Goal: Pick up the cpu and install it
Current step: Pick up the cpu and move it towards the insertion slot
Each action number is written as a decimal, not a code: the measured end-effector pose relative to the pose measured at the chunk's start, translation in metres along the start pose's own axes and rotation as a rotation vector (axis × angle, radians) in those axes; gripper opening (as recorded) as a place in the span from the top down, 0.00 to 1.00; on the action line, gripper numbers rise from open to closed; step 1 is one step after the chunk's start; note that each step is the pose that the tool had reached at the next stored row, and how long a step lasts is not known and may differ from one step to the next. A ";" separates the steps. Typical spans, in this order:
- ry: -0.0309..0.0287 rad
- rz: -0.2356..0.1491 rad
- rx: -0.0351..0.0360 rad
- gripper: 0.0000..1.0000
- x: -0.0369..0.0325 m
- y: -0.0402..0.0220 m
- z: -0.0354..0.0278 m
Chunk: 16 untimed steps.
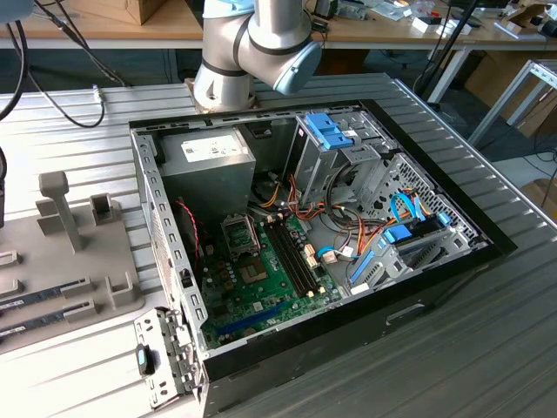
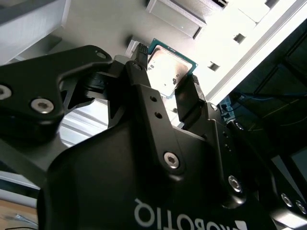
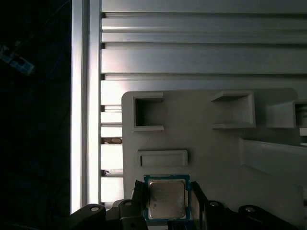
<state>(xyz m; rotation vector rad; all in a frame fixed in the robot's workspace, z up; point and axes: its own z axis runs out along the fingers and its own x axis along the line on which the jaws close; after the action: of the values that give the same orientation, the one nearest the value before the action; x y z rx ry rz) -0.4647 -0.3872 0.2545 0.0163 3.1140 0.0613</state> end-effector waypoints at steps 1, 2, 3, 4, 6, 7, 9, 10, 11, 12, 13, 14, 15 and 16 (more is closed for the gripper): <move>-0.0001 0.000 -0.0004 0.53 0.0000 0.0000 -0.0005; 0.0001 0.000 -0.0006 0.53 0.0000 0.0001 -0.0012; 0.0000 0.000 -0.0009 0.53 0.0000 0.0001 -0.0016; -0.0001 0.000 -0.0011 0.53 -0.0001 0.0001 -0.0018; 0.0000 0.000 -0.0012 0.53 -0.0001 0.0001 -0.0024; 0.0000 0.000 -0.0014 0.53 -0.0001 0.0001 -0.0027; -0.0001 0.000 -0.0016 0.53 -0.0001 0.0001 -0.0031; 0.0000 0.000 -0.0016 0.53 -0.0001 0.0001 -0.0035; 0.0000 0.000 -0.0016 0.53 -0.0001 0.0001 -0.0037; 0.0000 0.000 -0.0017 0.53 -0.0001 0.0002 -0.0039; 0.0000 0.000 -0.0018 0.53 -0.0001 0.0002 -0.0043; 0.0000 0.000 -0.0018 0.53 -0.0001 0.0002 -0.0045; 0.0000 0.000 -0.0019 0.53 -0.0001 0.0002 -0.0049; 0.0000 0.000 -0.0020 0.53 -0.0001 0.0002 -0.0051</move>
<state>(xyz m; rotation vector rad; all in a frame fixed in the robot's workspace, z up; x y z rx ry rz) -0.4647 -0.3872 0.2596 0.0163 3.1139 0.0644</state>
